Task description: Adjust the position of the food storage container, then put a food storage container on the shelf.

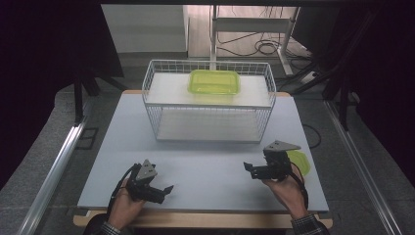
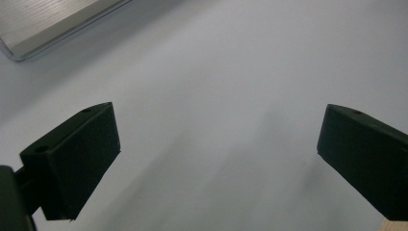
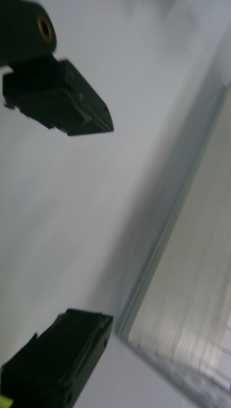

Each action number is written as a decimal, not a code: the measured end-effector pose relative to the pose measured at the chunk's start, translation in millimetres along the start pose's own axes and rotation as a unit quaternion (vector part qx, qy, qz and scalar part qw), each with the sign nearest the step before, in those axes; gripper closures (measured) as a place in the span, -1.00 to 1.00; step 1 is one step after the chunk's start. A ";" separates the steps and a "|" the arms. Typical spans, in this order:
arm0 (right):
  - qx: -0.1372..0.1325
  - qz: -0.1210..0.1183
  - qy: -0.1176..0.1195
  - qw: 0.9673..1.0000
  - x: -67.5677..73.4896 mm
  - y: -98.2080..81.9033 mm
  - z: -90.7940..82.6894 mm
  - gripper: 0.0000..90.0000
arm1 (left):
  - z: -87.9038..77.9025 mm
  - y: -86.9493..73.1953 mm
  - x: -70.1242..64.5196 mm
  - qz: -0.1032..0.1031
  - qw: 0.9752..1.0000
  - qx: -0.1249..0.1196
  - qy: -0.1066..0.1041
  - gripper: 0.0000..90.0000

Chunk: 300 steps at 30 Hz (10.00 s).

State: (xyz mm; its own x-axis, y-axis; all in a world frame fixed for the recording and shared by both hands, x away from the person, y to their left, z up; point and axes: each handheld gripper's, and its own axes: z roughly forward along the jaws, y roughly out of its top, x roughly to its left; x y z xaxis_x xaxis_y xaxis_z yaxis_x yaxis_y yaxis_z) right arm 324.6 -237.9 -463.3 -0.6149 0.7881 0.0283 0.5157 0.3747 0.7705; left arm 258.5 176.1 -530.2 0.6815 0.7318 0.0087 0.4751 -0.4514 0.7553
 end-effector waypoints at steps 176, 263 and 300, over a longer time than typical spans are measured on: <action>0.044 -0.027 0.057 0.997 16.3 -17.8 38.1 -0.81 | 7.4 0.5 -5.6 0.021 0.999 0.023 -0.006 -0.96; 0.046 0.232 0.278 0.931 -8.4 49.0 38.8 0.79 | 4.1 1.0 -1.9 0.003 1.000 0.016 -0.008 -0.96; -0.030 0.226 0.272 0.935 -26.5 132.3 -11.1 0.79 | 2.7 0.5 0.2 0.003 1.000 0.009 -0.005 -0.96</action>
State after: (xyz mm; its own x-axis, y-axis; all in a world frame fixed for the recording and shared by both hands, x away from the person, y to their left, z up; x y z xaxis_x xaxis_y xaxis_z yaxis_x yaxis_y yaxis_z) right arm 402.6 -214.6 -355.1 -0.5625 0.4888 0.6668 0.7721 0.0222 0.6351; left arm 260.4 174.6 -531.6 0.6901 0.7237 0.0069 0.4805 -0.4653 0.7434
